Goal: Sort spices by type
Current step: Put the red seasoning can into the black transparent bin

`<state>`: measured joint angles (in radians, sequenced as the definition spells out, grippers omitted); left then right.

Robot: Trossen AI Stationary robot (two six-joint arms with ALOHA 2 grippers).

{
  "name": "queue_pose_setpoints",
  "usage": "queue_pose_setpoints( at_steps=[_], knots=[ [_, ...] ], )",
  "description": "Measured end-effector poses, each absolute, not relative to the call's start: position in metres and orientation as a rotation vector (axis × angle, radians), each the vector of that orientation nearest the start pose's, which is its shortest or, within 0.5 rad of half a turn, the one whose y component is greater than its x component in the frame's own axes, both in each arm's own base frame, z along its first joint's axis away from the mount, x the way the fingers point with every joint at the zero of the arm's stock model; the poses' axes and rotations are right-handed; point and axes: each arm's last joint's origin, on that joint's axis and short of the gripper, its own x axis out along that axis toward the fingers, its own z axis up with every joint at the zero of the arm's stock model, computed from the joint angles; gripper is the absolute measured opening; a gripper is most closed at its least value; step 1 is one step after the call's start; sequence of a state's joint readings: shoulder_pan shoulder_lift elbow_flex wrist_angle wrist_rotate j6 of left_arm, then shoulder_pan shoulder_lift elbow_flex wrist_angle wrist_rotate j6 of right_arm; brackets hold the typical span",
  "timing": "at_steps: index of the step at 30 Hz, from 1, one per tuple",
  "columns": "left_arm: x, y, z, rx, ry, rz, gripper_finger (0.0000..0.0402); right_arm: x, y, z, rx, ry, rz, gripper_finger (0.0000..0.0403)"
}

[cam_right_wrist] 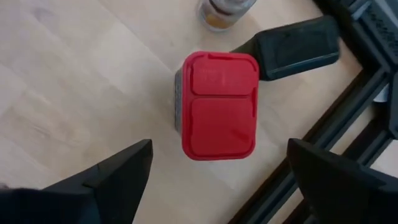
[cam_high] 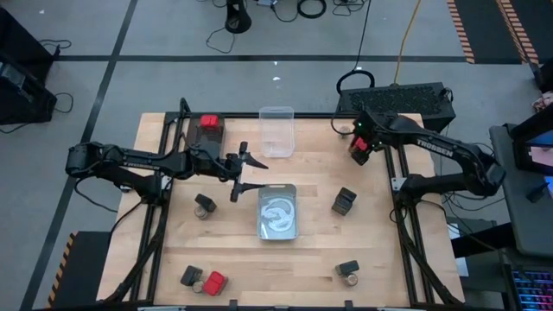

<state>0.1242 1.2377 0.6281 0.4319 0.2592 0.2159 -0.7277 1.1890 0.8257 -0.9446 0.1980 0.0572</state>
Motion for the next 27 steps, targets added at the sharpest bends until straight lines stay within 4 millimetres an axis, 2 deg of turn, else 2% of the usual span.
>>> queue_pose_setpoints(
  at_steps=[7, 14, 21, 27],
  knots=[
    [0.262, 0.025, 0.243, 0.168, 0.182, -0.155, 0.0279, 0.142, -0.149, 0.214, 0.410, 1.336, -0.769, 0.0356],
    [0.261, 0.025, 0.239, 0.143, 0.223, -0.157, 0.0279, 0.140, -0.157, 0.214, 0.432, 1.253, -0.764, 0.0347],
    [0.260, 0.025, 0.237, 0.116, 0.251, -0.156, 0.0279, 0.131, -0.156, 0.191, 0.464, 1.261, -0.754, 0.0339],
    [0.260, 0.025, 0.237, 0.114, 0.250, -0.156, 0.0279, 0.132, -0.158, 0.192, 0.450, 1.241, -0.761, 0.0338]
  ],
)
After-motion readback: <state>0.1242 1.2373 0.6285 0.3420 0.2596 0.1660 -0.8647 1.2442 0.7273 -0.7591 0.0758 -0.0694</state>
